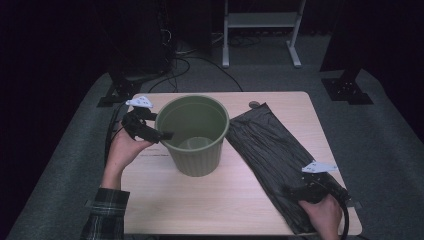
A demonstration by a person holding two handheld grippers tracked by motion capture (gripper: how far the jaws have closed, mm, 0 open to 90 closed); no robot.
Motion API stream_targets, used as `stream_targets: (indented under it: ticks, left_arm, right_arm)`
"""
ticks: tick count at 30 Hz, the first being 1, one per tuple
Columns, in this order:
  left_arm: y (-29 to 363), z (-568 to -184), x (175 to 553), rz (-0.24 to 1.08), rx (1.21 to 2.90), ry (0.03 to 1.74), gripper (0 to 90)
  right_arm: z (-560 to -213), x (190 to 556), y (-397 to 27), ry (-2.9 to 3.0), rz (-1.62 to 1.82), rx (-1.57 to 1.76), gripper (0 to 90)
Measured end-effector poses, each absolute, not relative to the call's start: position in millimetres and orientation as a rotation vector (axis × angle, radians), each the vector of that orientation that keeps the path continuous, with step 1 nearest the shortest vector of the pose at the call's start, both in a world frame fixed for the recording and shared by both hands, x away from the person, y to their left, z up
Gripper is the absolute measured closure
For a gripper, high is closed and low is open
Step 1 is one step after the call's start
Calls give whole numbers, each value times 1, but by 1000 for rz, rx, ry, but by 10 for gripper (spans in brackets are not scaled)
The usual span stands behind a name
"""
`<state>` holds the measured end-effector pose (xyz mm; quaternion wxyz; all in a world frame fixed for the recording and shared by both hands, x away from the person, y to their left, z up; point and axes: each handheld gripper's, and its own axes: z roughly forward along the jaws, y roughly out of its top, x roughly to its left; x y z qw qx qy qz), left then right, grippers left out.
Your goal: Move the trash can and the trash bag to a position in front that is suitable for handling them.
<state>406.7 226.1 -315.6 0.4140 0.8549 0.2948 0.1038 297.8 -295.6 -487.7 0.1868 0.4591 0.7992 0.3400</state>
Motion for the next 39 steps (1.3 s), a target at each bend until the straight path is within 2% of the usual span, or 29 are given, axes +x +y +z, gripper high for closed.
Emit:
stream_targets:
  ticks: [27, 32, 35, 39]
  left_arm:
    - [167, -321, 358, 178, 2189, 541, 0]
    - [165, -321, 356, 178, 2188, 536, 0]
    - [167, -319, 358, 179, 2178, 540, 0]
    - [171, -312, 359, 201, 2146, 547, 0]
  right_arm:
    - [-488, 297, -295, 2247, 954, 1294, 19]
    - [-488, 297, -295, 2241, 952, 1301, 21]
    - [-487, 297, -295, 2191, 945, 1346, 60]
    - [-487, 297, -295, 2184, 941, 1352, 50]
